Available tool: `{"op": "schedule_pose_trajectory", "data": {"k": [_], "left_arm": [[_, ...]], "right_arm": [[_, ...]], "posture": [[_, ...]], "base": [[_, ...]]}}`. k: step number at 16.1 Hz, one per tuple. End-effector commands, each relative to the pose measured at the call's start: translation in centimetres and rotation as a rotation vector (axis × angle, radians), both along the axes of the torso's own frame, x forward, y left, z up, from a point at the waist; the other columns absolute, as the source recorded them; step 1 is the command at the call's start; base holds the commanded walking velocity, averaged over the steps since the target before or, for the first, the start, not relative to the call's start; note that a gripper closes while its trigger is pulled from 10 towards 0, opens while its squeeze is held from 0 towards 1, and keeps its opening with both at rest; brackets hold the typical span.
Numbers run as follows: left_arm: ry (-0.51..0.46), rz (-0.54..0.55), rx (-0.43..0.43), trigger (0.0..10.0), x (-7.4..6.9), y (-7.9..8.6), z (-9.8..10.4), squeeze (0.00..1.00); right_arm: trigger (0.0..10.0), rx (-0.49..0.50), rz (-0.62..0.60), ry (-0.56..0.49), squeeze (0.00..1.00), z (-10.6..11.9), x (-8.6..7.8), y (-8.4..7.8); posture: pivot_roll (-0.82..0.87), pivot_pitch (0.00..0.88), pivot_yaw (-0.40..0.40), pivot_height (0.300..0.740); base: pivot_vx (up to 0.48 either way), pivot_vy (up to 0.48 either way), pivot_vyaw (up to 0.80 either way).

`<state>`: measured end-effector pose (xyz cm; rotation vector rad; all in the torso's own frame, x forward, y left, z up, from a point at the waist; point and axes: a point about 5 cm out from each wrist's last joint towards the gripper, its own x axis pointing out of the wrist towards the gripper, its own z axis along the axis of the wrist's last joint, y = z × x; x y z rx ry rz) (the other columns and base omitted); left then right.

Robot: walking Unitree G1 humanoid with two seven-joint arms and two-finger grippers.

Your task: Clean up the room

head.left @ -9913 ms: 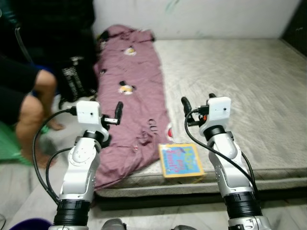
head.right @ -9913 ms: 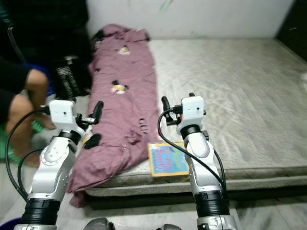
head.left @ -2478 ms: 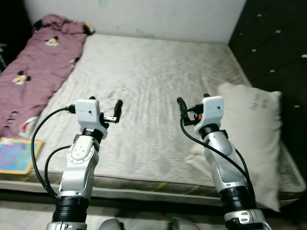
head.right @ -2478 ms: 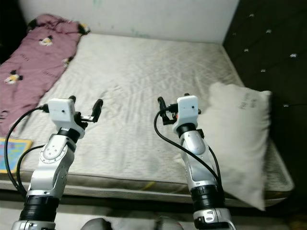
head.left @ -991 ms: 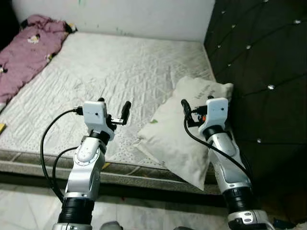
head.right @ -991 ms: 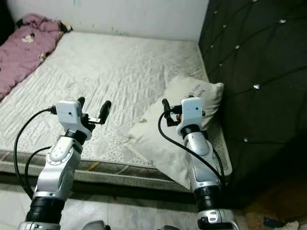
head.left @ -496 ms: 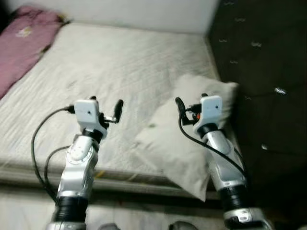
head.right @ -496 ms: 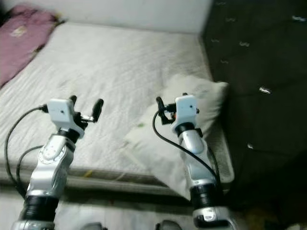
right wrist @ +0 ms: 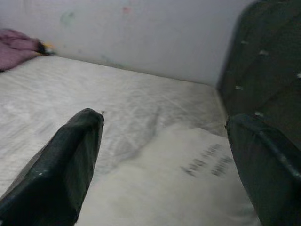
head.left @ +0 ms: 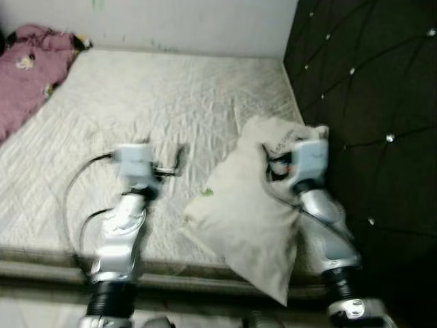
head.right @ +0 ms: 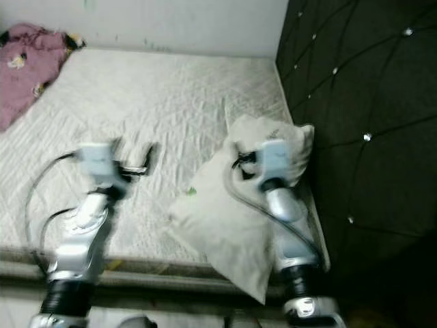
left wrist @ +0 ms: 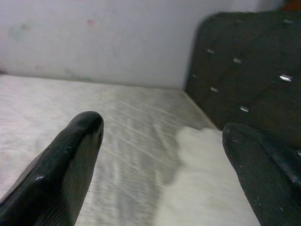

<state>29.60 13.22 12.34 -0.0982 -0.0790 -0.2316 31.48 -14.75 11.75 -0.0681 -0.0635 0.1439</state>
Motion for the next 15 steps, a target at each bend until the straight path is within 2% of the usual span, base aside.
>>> {"op": "schedule_pose_trajectory", "data": {"k": [1,4,12,15], "left_arm": [[0.009,0.041,0.010,10.0,0.11,1.16,0.04,0.00],[-0.002,0.043,0.027,10.0,0.10,1.10,0.11,0.00],[-0.007,0.043,0.026,10.0,0.29,1.02,0.31,0.00],[-0.009,0.041,0.004,10.0,0.26,0.94,0.37,0.00]], "right_arm": [[10.0,0.013,0.023,-0.019,0.00,0.53,0.21,0.88],[10.0,0.013,0.021,-0.014,0.00,0.45,0.23,0.83],[10.0,0.001,0.027,-0.017,0.00,0.53,0.62,0.99],[10.0,0.000,0.031,-0.014,0.00,0.48,0.66,1.03]], "posture": [[-0.01,0.000,-0.032,0.740],[-0.01,0.000,-0.032,0.740],[-0.01,0.000,-0.028,0.740],[-0.01,0.000,-0.030,0.740]], "base": [[0.000,0.000,0.00],[0.000,0.000,0.00],[0.000,-0.322,0.00],[0.000,0.000,0.00]]}}
